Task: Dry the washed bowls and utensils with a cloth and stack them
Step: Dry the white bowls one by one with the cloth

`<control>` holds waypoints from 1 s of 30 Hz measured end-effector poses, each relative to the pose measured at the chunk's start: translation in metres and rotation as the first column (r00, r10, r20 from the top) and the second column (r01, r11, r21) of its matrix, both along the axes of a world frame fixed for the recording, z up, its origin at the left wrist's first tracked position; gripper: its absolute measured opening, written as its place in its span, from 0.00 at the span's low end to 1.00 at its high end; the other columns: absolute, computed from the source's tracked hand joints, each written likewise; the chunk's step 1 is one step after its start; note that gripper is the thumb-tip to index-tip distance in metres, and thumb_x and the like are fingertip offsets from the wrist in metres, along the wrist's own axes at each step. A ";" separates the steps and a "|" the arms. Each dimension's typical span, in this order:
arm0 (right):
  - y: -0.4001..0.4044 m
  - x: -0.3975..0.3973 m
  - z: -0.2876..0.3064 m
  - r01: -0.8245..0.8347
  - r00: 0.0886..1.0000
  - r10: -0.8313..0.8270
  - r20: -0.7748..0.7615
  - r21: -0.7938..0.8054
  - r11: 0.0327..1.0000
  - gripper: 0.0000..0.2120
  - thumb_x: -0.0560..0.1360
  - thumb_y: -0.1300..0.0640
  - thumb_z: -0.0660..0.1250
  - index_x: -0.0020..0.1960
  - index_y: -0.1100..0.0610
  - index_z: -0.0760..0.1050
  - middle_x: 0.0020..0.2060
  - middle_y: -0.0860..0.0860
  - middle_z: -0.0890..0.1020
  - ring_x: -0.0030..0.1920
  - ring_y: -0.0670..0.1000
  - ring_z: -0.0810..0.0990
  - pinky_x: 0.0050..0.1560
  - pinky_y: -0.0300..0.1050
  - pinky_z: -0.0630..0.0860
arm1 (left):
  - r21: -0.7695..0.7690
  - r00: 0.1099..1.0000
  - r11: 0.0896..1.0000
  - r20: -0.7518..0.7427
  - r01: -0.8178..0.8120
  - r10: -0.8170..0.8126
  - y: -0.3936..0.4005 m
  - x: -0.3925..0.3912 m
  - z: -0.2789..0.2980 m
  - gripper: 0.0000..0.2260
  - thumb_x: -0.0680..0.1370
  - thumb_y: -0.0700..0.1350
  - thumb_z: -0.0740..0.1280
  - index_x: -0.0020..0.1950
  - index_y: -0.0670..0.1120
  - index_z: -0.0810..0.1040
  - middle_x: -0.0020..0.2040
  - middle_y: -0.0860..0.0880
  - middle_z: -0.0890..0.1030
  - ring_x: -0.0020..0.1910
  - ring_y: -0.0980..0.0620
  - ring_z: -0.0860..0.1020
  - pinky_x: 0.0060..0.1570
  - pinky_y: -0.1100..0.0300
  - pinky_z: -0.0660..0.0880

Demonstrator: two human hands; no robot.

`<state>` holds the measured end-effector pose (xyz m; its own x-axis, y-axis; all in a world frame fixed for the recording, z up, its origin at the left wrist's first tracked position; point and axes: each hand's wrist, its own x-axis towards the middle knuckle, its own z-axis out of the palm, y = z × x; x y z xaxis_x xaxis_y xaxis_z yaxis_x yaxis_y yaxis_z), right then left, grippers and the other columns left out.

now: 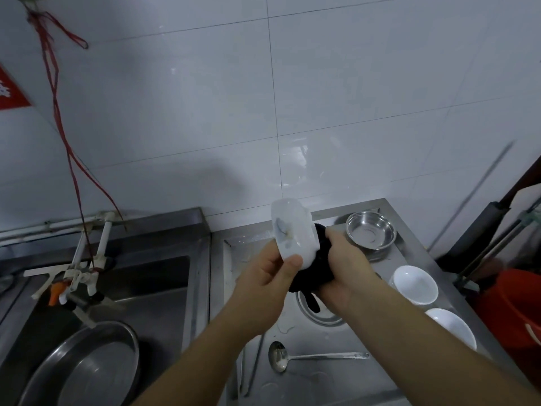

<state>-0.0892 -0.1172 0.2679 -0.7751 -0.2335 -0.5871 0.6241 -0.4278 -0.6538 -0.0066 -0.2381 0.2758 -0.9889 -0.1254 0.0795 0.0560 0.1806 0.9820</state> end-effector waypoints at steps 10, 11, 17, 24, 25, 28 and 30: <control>0.007 -0.004 -0.001 -0.063 0.989 0.076 -0.129 0.101 0.993 0.12 0.82 0.52 0.66 0.55 0.56 0.85 0.42 0.61 0.86 0.32 0.66 0.77 0.33 0.58 0.73 | 0.347 0.996 0.936 0.079 -0.063 0.038 0.000 -0.007 0.006 0.13 0.86 0.41 0.61 0.63 0.55 0.80 0.58 0.52 0.87 0.60 0.49 0.85 0.58 0.55 0.83; 0.006 -0.003 -0.001 -0.065 0.989 0.078 -0.125 0.104 0.992 0.12 0.83 0.52 0.65 0.56 0.57 0.85 0.41 0.61 0.86 0.30 0.66 0.77 0.34 0.60 0.72 | 0.318 0.995 0.945 0.083 -0.073 0.049 0.002 -0.007 0.006 0.13 0.86 0.42 0.60 0.63 0.55 0.80 0.58 0.53 0.87 0.60 0.50 0.85 0.58 0.55 0.83; -0.010 0.022 0.002 0.056 0.970 -0.024 -0.244 0.126 0.990 0.06 0.85 0.54 0.63 0.57 0.52 0.79 0.48 0.55 0.86 0.44 0.55 0.87 0.42 0.56 0.86 | 0.151 0.977 0.971 0.128 -0.186 0.168 0.002 -0.016 -0.008 0.11 0.87 0.48 0.61 0.66 0.55 0.78 0.59 0.52 0.86 0.60 0.52 0.84 0.62 0.48 0.82; -0.004 0.022 -0.018 0.166 0.669 0.280 -0.689 0.506 0.847 0.13 0.86 0.51 0.63 0.68 0.39 0.74 0.59 0.43 0.81 0.59 0.43 0.81 0.58 0.44 0.81 | 0.151 0.990 0.986 0.134 -0.072 0.052 0.002 -0.016 -0.007 0.11 0.88 0.44 0.58 0.66 0.50 0.78 0.56 0.52 0.87 0.58 0.53 0.85 0.57 0.57 0.83; -0.001 0.020 -0.019 0.161 0.657 0.293 -0.694 0.509 0.845 0.12 0.86 0.51 0.63 0.66 0.37 0.74 0.57 0.43 0.82 0.57 0.43 0.82 0.55 0.43 0.81 | 0.109 0.989 0.992 0.138 -0.060 0.045 0.001 -0.017 -0.009 0.11 0.88 0.45 0.59 0.66 0.52 0.78 0.57 0.53 0.86 0.58 0.53 0.85 0.59 0.55 0.83; 0.005 0.009 -0.015 0.106 0.714 0.273 -0.645 0.484 0.869 0.10 0.86 0.52 0.62 0.61 0.36 0.76 0.47 0.43 0.85 0.46 0.41 0.84 0.41 0.38 0.82 | -0.148 0.989 0.989 0.148 -0.008 0.030 -0.004 -0.016 -0.015 0.08 0.87 0.53 0.60 0.62 0.59 0.77 0.53 0.53 0.85 0.52 0.54 0.84 0.57 0.52 0.83; 0.007 0.002 -0.014 0.081 0.777 0.247 -0.579 0.481 0.873 0.08 0.86 0.49 0.62 0.60 0.39 0.78 0.44 0.42 0.86 0.45 0.41 0.85 0.43 0.39 0.83 | -0.344 0.984 0.938 0.179 0.052 0.011 -0.006 -0.014 -0.014 0.07 0.87 0.55 0.59 0.57 0.57 0.76 0.46 0.51 0.83 0.40 0.60 0.79 0.45 0.63 0.81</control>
